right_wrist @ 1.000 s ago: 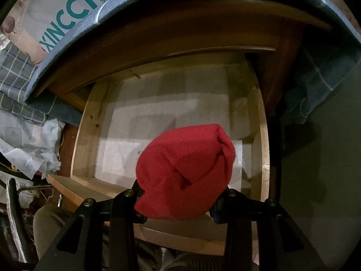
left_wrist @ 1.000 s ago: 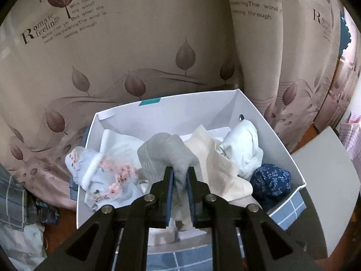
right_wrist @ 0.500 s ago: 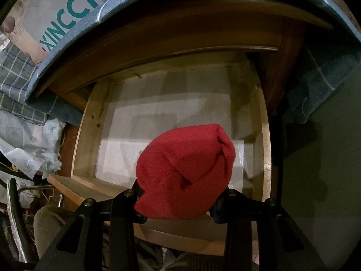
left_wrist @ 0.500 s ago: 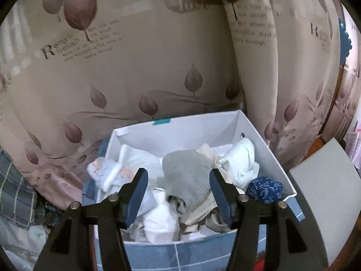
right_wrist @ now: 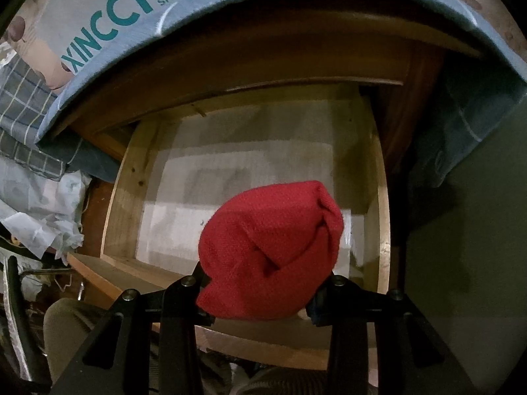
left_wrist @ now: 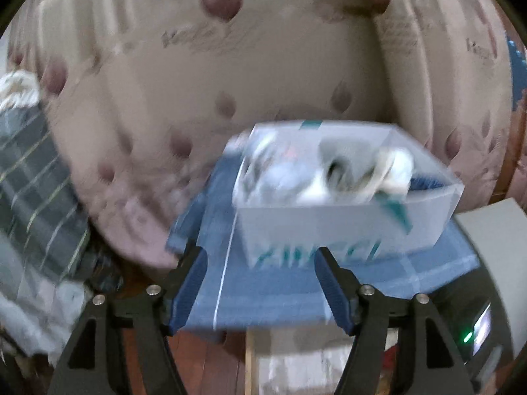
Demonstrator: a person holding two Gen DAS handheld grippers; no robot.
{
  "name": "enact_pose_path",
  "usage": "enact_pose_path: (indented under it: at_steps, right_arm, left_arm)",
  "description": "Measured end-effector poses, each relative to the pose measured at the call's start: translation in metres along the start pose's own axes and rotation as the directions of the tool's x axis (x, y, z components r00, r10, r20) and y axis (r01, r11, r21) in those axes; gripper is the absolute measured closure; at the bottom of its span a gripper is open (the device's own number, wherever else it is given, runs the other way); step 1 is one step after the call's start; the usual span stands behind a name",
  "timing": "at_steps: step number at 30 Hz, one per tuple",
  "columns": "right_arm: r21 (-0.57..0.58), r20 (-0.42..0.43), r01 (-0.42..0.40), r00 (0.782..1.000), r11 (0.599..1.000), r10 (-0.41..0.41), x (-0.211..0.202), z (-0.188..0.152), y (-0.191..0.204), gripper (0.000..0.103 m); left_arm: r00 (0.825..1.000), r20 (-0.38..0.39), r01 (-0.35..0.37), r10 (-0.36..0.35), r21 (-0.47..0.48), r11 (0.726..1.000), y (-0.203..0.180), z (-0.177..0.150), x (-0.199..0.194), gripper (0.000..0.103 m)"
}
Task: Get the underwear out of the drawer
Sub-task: 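Carry the red knit cloth to the box with the right tool while the left tool returns to the drawer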
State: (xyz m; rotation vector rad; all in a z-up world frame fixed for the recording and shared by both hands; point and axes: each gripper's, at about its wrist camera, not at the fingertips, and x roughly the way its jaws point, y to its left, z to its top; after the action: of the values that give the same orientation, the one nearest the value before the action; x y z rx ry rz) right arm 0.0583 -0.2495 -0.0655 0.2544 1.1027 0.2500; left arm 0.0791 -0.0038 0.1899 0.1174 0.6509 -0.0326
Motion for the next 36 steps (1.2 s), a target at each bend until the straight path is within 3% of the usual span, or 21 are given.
enact_pose_path:
  at_steps: [5, 9, 19, 24, 29, 36]
  right_arm:
    - [-0.031, 0.048, -0.002, 0.999, 1.0, 0.004, -0.012, 0.0, 0.005, 0.067]
    - [-0.055, 0.081, 0.002, 0.997, 0.998, 0.002, -0.028, 0.001, 0.01, 0.067]
    - [-0.12, 0.179, -0.011, 0.983, 0.993, 0.033, -0.115, 0.02, 0.021, 0.067]
    - [-0.128, 0.275, -0.021, 0.96, 0.992, 0.055, -0.178, 0.051, 0.026, 0.067]
    - [-0.161, 0.399, 0.005, 0.915, 0.987, 0.061, -0.234, 0.097, 0.048, 0.067]
    - [-0.178, 0.484, 0.064, 0.875, 0.982, 0.031, -0.251, 0.164, 0.078, 0.067]
  left_arm:
    - [0.997, -0.048, -0.06, 0.059, -0.006, 0.998, 0.004, -0.056, 0.008, 0.034]
    - [0.994, -0.1, -0.052, 0.05, -0.013, 0.999, 0.0, -0.09, 0.02, 0.034]
    - [0.989, -0.136, -0.052, 0.062, 0.077, 0.996, -0.029, -0.14, 0.035, 0.034]
    - [0.985, -0.167, -0.035, 0.04, 0.037, 0.999, -0.025, -0.145, 0.04, 0.034]
    - [0.985, -0.168, -0.046, 0.041, -0.023, 0.999, -0.014, -0.146, 0.039, 0.034]
    - [0.984, -0.17, -0.072, 0.062, -0.057, 0.996, -0.007, -0.147, 0.039, 0.034]
